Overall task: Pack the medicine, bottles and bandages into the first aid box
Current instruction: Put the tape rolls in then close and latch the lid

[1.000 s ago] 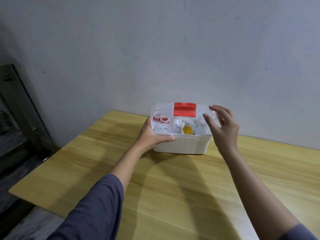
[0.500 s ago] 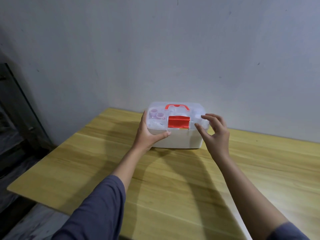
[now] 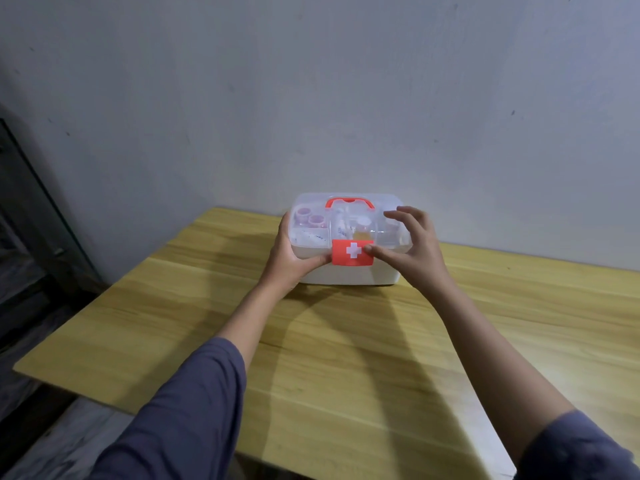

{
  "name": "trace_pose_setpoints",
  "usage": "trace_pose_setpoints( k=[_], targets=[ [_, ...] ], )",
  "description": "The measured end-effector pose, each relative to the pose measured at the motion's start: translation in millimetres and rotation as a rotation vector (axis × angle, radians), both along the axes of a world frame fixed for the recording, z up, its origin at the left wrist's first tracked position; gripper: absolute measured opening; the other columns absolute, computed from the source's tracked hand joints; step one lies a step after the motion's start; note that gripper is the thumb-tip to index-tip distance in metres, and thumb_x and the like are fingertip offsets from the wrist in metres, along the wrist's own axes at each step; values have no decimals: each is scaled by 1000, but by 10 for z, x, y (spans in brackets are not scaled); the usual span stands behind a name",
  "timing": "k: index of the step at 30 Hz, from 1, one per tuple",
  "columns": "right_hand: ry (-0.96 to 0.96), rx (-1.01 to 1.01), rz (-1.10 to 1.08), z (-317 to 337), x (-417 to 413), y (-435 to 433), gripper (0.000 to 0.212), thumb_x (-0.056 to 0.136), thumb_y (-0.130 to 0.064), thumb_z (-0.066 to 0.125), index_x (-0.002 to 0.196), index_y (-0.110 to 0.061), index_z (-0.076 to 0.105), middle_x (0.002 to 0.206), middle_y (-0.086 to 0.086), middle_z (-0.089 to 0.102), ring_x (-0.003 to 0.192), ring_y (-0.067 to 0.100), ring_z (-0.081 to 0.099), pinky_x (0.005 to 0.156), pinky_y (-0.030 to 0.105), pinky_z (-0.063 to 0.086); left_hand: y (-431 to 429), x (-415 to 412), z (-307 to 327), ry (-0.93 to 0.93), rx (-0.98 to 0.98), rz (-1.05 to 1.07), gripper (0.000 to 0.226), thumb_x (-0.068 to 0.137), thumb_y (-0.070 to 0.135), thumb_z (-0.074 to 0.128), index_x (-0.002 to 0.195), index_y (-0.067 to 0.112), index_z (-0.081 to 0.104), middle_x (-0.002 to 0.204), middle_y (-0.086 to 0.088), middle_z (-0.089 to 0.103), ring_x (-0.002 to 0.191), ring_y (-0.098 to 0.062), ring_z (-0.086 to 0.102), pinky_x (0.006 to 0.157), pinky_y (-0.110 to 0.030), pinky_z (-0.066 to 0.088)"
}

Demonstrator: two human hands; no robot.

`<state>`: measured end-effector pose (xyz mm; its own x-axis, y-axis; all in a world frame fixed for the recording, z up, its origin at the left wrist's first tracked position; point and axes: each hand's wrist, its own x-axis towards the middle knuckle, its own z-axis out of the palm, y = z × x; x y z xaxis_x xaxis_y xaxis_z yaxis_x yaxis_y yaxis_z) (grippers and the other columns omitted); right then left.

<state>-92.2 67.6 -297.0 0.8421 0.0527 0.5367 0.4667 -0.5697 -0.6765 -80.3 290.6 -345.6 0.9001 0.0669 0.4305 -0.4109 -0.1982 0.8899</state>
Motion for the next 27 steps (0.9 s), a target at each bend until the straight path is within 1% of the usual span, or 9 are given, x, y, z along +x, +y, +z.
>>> trace_pose_setpoints(
  k=[4, 6, 9, 11, 14, 16, 19, 24, 27],
  targets=[
    [-21, -43, 6, -52, -35, 6, 70, 60, -40, 82, 122, -23, 53, 137, 3, 39, 128, 16, 37, 101, 24, 29, 26, -12, -7, 20, 31, -32, 102, 51, 41, 88, 139, 25, 39, 130, 10, 56, 117, 10, 56, 96, -10, 46],
    [-29, -59, 5, -77, -51, -5, 74, 59, -40, 83, 124, -23, 52, 138, 3, 37, 129, 16, 36, 101, 24, 28, 44, -10, -8, 28, 65, -50, 102, 55, 37, 90, 142, 24, 37, 134, 8, 54, 119, 10, 54, 95, -6, 45],
    [-45, -105, -3, -134, -61, -34, 76, 60, -38, 84, 126, -23, 49, 140, 4, 35, 130, 18, 35, 102, 26, 29, 80, -16, -31, 43, 97, -70, 99, 67, 21, 91, 149, 17, 35, 139, 4, 52, 120, 14, 50, 93, -2, 41],
    [-54, -115, -15, -181, -74, -50, 77, 61, -35, 84, 127, -22, 48, 141, 4, 34, 131, 19, 34, 103, 26, 29, 69, -34, -48, 49, 103, -74, 99, 68, 23, 88, 150, 16, 34, 141, 2, 52, 122, 13, 49, 96, -2, 41],
    [-85, -106, -28, -230, -92, -72, 76, 62, -34, 84, 127, -21, 47, 141, 4, 34, 131, 20, 35, 103, 25, 29, 19, -80, -52, 56, 106, -82, 103, 65, 32, 89, 151, 17, 33, 142, 3, 52, 126, 2, 52, 100, -7, 43],
    [-100, -104, -37, -239, -96, -84, 75, 62, -34, 83, 127, -20, 48, 141, 5, 34, 131, 21, 35, 103, 26, 28, -1, -97, -47, 53, 105, -78, 107, 61, 44, 87, 151, 18, 34, 144, 3, 52, 132, -8, 52, 108, -19, 44],
    [-127, -139, -64, -240, -103, -75, 73, 64, -33, 82, 127, -16, 48, 140, 9, 36, 130, 25, 35, 102, 27, 28, 0, -106, -46, 46, 110, -75, 106, 61, 48, 86, 150, 21, 35, 145, 3, 53, 137, -14, 50, 114, -34, 43],
    [-120, -147, -66, -270, -163, -118, 74, 64, -33, 82, 128, -16, 48, 142, 9, 36, 132, 25, 34, 105, 30, 31, -31, -147, -63, 57, 124, -91, 110, 58, 51, 83, 152, 20, 33, 144, 6, 51, 134, -9, 50, 109, -21, 42],
    [-67, -156, -68, -288, -188, -138, 84, 64, -36, 81, 136, -20, 41, 150, 7, 27, 138, 23, 26, 109, 33, 28, -29, -158, -92, 74, 120, -90, 110, 58, 50, 84, 151, 21, 33, 145, 4, 51, 133, -9, 51, 108, -20, 43]
  ],
)
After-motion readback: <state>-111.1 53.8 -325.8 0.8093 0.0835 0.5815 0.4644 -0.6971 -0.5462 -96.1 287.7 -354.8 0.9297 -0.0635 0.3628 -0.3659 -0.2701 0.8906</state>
